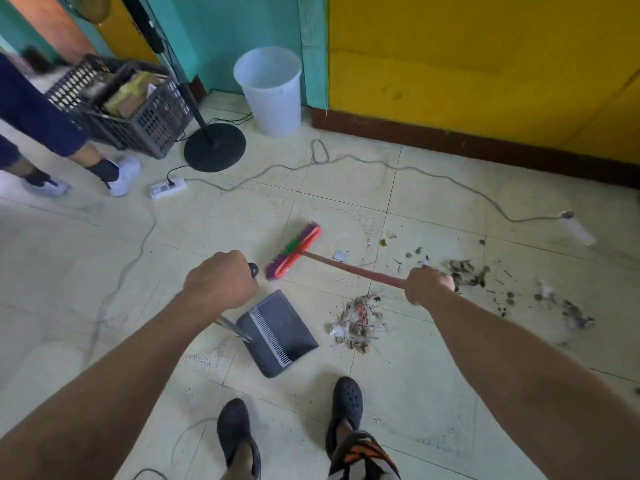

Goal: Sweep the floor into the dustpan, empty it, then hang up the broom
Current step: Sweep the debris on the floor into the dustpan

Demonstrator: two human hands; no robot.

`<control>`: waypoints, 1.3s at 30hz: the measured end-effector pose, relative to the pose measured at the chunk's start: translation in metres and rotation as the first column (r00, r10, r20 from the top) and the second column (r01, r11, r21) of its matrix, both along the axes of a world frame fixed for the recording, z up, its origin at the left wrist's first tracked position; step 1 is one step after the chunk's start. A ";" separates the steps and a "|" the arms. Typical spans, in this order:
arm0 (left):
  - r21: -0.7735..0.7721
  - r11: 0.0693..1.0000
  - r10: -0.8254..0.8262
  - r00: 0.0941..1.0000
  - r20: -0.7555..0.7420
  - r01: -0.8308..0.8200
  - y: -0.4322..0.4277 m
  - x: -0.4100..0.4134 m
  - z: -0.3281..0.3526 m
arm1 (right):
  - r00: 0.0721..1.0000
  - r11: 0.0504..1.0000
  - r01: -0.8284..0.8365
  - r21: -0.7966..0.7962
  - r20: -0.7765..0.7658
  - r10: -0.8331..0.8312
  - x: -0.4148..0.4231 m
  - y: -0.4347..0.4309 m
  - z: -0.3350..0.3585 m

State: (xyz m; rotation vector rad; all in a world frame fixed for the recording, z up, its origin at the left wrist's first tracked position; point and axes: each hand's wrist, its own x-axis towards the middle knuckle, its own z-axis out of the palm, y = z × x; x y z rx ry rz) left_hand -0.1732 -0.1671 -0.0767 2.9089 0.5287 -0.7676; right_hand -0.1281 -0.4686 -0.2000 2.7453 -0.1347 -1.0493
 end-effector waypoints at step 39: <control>-0.105 0.899 -0.413 0.904 0.111 0.424 -0.046 0.051 0.036 | 0.799 0.853 0.499 -0.156 -0.298 -0.522 -0.094 -0.057 0.117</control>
